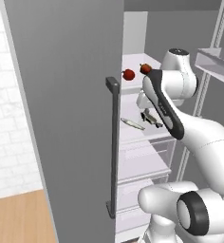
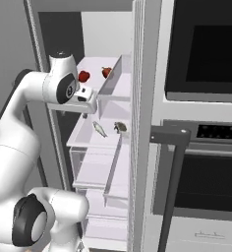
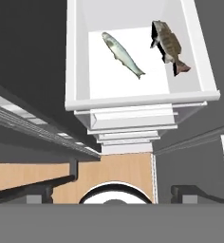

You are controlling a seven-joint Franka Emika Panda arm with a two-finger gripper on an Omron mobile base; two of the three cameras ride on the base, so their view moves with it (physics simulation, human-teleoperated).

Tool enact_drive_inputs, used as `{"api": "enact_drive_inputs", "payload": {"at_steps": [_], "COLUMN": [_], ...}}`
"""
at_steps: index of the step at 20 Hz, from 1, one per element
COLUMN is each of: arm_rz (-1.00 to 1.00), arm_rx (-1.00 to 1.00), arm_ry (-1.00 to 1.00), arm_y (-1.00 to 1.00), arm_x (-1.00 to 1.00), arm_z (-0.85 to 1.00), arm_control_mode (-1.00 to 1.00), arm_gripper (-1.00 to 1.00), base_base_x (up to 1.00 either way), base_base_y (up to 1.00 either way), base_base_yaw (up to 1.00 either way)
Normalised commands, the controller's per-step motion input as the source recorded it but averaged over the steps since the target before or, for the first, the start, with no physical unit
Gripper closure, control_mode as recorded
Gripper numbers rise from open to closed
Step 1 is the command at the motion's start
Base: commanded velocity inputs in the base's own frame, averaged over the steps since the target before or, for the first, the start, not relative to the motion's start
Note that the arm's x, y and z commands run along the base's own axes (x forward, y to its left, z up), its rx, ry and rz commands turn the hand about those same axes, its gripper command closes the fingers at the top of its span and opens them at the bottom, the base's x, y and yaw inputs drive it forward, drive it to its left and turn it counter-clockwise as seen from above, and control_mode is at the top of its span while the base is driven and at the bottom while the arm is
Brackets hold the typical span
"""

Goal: Place one bell pepper and one fish in each tupperware on the nearby counter, to pack two identical lunches.

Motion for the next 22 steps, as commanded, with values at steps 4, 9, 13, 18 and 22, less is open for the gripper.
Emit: {"api": "enact_drive_inputs", "payload": {"at_steps": [4, 9, 13, 18, 22], "arm_rz": [0.00, 0.00, 0.00, 0.00, 0.08], "arm_rx": [0.00, 0.00, 0.00, 0.00, 0.00], "arm_ry": [0.00, 0.00, 0.00, -0.01, -0.18], "arm_y": [0.00, 0.00, 0.00, 0.00, -0.05], "arm_x": [0.00, 0.00, 0.00, 0.00, 0.02], "arm_z": [0.00, 0.00, 0.00, 0.00, 0.06], "arm_control_mode": [1.00, 1.00, 1.00, -1.00, -1.00], "arm_gripper": [-1.00, -1.00, -1.00, -1.00, -1.00], "base_base_x": [0.46, 0.35, 0.19, 0.05, 0.00], "base_base_y": [0.00, 0.00, 0.00, 0.00, 0.00], "base_base_yaw": [0.00, 0.01, 0.00, 0.00, 0.00]}}
